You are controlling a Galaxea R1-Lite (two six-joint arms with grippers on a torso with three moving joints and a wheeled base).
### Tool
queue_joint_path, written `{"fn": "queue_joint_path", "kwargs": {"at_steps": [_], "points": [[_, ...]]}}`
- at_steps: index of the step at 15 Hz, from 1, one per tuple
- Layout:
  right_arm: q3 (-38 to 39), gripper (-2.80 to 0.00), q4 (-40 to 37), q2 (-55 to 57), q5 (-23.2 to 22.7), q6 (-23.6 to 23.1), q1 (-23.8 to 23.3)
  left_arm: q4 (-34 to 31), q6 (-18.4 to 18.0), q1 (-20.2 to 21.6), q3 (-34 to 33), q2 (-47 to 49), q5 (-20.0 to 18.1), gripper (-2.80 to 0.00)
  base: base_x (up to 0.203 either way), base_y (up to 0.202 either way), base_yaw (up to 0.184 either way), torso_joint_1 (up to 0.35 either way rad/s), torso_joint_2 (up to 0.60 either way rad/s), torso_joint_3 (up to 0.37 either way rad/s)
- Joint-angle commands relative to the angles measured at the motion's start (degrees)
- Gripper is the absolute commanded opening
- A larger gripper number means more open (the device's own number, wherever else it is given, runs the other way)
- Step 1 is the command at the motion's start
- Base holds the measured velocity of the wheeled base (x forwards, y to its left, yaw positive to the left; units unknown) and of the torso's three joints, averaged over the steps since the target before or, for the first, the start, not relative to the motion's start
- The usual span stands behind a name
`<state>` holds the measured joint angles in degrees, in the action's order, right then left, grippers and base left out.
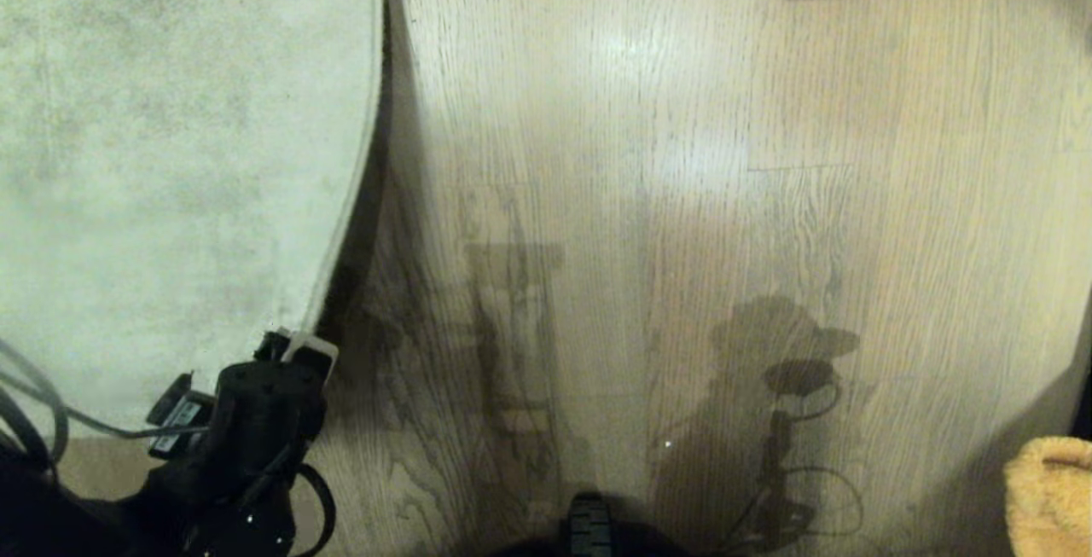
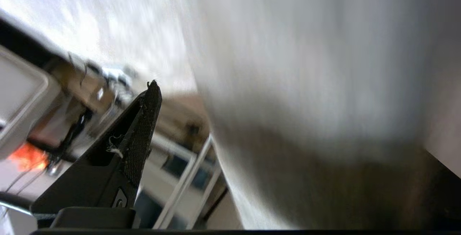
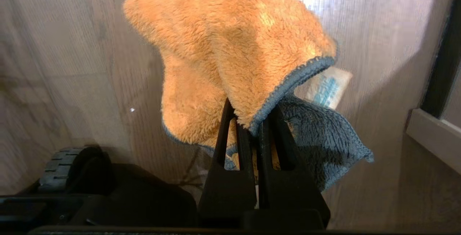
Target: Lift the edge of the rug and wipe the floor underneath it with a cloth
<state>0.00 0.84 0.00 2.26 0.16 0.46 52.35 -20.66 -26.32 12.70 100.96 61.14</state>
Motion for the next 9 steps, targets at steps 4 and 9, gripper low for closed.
{"fn": "queue_joint_path", "kwargs": {"at_steps": [4,9], "points": [[0.0,-2.8,0.0,0.1,0.0,0.0,0.0,0.3,1.4,1.6,-1.8,1.0,0.3,0.0,0.0,0.0,0.0,0.0,0.0,0.0],[0.0,-2.8,0.0,0.0,0.0,0.0,0.0,10.6,1.2,3.9,-1.3,5.1,0.0,0.0,0.0,0.0,0.0,0.0,0.0,0.0]]}}
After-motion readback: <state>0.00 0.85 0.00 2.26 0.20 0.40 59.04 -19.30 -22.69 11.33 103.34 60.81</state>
